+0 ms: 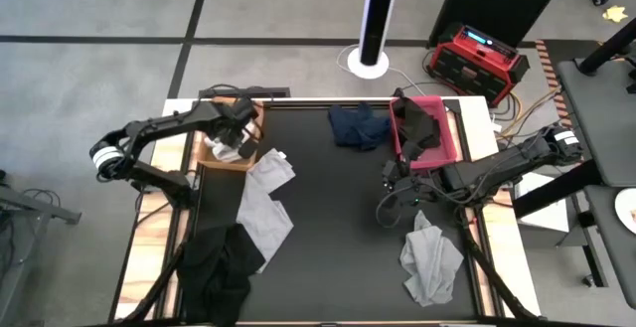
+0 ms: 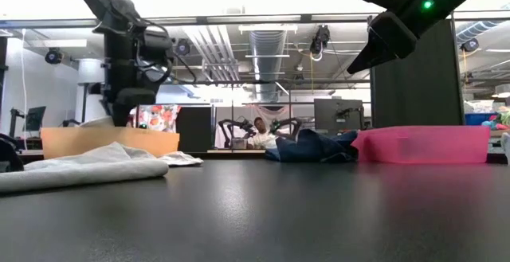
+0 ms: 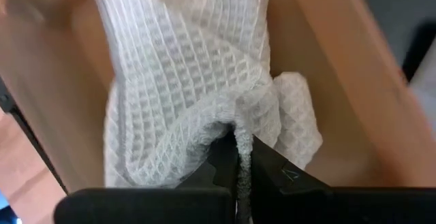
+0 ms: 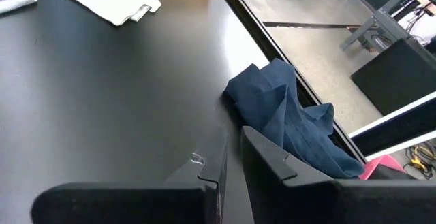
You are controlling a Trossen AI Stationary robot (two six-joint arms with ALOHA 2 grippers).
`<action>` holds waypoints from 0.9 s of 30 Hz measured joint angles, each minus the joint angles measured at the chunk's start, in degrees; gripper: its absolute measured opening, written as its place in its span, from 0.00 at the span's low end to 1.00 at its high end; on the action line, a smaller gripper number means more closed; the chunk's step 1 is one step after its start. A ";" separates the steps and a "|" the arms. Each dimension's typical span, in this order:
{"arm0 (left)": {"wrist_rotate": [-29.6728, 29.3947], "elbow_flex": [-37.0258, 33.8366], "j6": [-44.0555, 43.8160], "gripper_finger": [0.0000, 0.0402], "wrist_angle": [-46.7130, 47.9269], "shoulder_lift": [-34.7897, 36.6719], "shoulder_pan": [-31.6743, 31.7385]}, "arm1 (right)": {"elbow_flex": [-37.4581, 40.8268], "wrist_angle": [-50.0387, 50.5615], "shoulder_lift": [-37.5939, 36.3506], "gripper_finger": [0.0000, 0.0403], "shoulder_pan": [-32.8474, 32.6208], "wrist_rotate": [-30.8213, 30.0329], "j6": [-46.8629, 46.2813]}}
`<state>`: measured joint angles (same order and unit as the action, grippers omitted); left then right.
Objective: Sort towels by color in basket
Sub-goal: Put the white towel into the orange bin
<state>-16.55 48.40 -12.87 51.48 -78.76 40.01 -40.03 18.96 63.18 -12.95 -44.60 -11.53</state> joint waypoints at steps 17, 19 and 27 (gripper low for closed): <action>-0.72 -4.26 -5.47 0.00 -1.63 -0.02 0.00 | 0.00 0.00 0.02 0.09 0.00 0.02 -0.02; -2.87 -4.28 -6.85 0.01 -1.59 -0.02 0.02 | 0.00 0.00 0.02 0.09 0.00 0.02 -0.19; -3.42 -4.30 -8.01 0.21 -1.57 -0.02 0.00 | 0.00 0.00 0.02 0.09 0.00 1.44 -0.46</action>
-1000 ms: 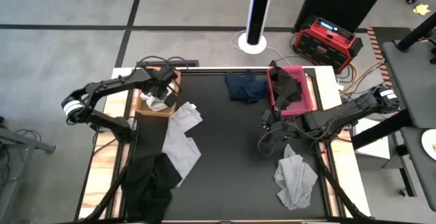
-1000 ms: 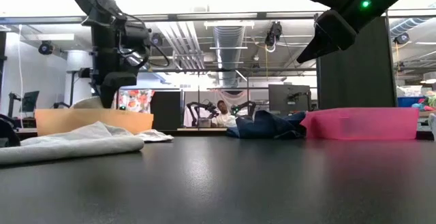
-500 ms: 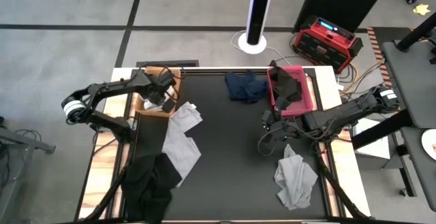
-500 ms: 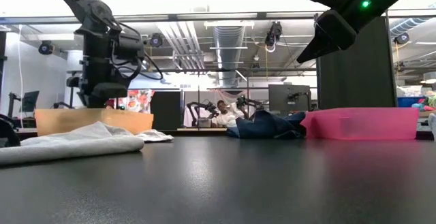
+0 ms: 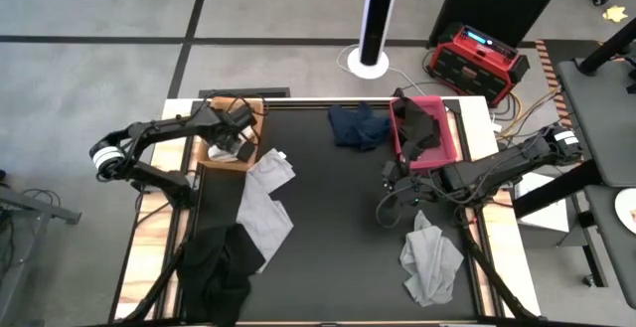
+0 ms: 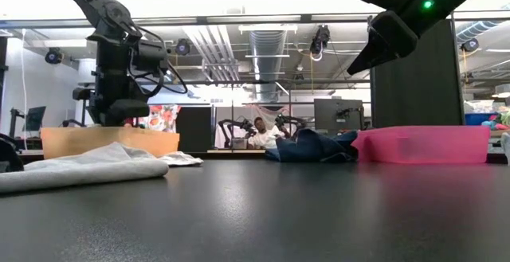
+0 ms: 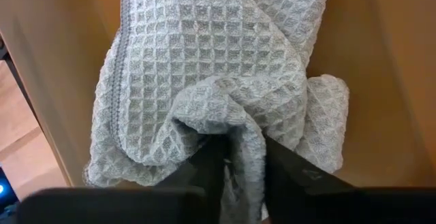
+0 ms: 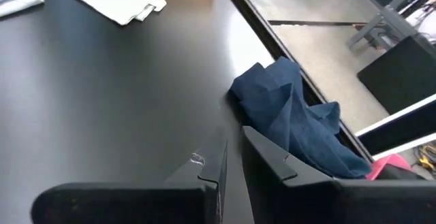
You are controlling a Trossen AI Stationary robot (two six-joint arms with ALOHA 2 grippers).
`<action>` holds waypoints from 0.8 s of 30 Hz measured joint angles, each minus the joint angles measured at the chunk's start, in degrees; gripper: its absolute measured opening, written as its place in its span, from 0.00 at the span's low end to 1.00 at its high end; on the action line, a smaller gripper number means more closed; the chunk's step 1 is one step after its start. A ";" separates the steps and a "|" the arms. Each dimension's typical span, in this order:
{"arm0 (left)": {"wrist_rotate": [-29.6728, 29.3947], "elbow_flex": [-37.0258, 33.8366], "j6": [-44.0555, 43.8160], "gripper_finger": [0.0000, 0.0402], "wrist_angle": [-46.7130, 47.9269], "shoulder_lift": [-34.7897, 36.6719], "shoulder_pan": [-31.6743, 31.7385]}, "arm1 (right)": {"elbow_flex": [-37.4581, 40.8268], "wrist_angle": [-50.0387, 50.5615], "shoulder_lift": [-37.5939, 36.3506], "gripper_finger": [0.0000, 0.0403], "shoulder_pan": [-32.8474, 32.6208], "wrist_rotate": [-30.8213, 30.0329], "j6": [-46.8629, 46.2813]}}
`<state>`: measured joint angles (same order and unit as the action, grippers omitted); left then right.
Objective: Sort towels by color in basket
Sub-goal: Put the white towel into the orange bin
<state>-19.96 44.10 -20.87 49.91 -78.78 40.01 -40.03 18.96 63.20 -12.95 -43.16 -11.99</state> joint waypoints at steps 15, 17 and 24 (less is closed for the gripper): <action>1.05 5.74 1.74 0.49 6.04 0.02 -0.85 | 0.02 0.00 0.00 0.09 0.00 0.09 -0.02; 1.04 6.82 1.91 0.49 6.73 0.02 -0.85 | 0.02 0.00 0.00 0.09 0.00 0.09 0.00; 1.03 9.97 4.47 0.49 6.91 0.02 -0.83 | 0.04 0.00 0.00 0.09 0.00 0.09 0.00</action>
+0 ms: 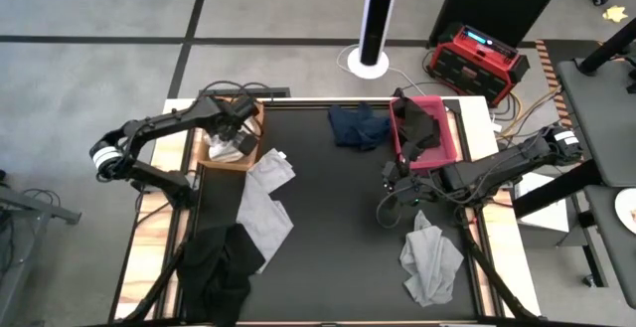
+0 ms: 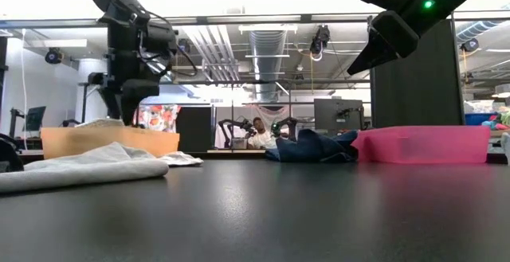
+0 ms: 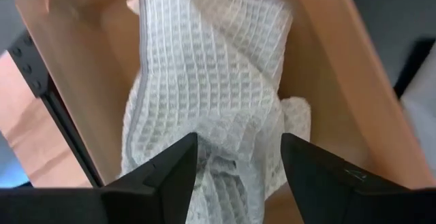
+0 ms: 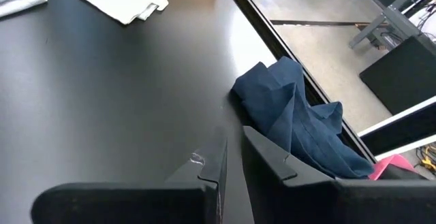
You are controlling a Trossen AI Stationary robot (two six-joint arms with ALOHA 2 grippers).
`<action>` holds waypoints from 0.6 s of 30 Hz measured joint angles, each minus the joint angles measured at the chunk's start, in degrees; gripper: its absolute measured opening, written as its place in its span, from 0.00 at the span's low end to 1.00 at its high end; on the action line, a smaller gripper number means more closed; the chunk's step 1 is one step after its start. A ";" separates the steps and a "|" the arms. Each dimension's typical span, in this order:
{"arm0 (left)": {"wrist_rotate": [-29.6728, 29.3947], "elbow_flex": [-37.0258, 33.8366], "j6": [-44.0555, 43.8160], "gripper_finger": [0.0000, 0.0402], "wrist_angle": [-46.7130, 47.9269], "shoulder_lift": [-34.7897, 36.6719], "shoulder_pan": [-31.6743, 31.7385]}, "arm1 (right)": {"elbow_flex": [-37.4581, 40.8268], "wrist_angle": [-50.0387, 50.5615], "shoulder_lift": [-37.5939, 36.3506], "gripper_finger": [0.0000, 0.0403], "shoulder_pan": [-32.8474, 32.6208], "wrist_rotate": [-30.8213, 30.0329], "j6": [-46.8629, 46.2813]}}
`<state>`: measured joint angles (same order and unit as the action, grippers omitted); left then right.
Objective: Sort towels by color in basket
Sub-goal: Put the white towel into the orange bin
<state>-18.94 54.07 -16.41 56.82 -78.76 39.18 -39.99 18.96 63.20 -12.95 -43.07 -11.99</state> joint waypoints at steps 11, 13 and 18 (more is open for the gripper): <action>-0.63 1.36 2.86 0.31 -0.64 0.00 0.02 | 0.02 0.00 0.00 0.09 0.00 -0.02 0.02; -0.98 0.97 2.31 0.17 -0.61 0.00 0.02 | 0.02 0.00 0.00 0.09 0.00 -0.01 0.02; -1.00 -0.51 1.66 0.04 -1.16 0.00 0.04 | 0.02 0.02 0.00 0.09 0.00 -0.02 0.02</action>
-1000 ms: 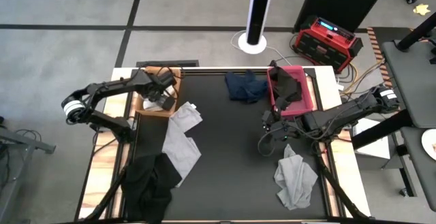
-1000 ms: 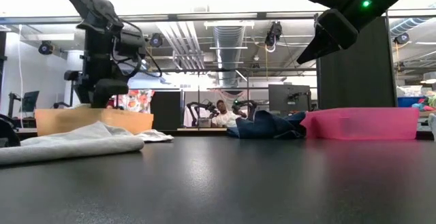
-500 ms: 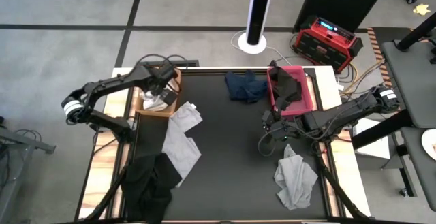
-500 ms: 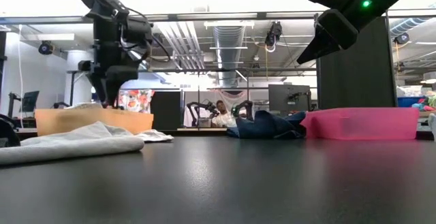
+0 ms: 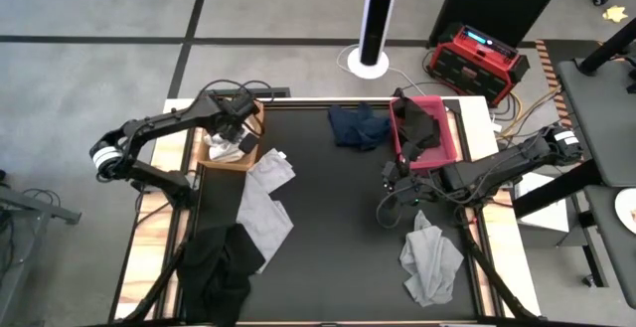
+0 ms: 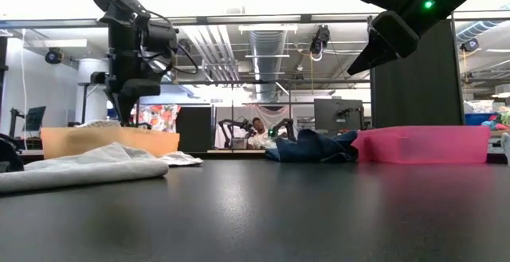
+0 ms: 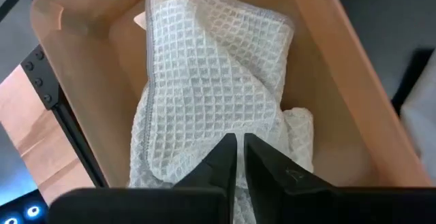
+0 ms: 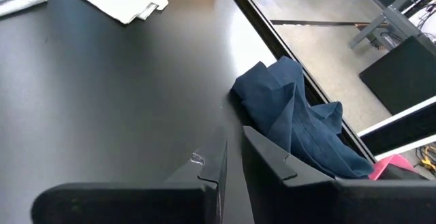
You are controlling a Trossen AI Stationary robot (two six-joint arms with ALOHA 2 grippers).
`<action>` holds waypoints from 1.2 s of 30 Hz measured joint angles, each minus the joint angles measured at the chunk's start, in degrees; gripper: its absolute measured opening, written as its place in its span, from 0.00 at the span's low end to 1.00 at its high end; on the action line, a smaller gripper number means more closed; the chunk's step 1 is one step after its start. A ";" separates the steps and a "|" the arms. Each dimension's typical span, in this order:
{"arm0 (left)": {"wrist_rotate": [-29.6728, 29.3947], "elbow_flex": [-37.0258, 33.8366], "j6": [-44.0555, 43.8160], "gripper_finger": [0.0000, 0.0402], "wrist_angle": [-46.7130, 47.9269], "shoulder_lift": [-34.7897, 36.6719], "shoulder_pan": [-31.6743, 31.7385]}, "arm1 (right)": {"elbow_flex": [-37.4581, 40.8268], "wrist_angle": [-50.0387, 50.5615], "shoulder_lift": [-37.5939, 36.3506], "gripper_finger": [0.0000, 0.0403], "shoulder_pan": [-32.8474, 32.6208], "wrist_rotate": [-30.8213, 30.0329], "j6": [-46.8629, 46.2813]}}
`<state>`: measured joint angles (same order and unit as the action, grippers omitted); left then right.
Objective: Sort towels by color in basket
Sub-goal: Put the white towel into the orange bin
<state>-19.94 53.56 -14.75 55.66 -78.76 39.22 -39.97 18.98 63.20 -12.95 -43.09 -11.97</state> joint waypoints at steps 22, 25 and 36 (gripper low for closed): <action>1.93 -12.60 -4.43 0.00 -11.69 0.00 0.00 | 0.07 0.11 0.00 0.09 0.00 0.00 0.00; 1.18 -12.21 -4.72 0.00 -11.23 0.00 -0.02 | 0.07 0.07 0.00 0.09 0.00 0.01 0.00; 0.92 -5.39 -3.35 0.00 -8.68 0.00 -0.07 | 0.07 0.02 0.00 0.09 -0.01 0.01 -0.01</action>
<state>-19.02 48.17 -18.10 46.98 -78.76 39.16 -39.90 19.00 63.20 -12.96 -43.08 -11.98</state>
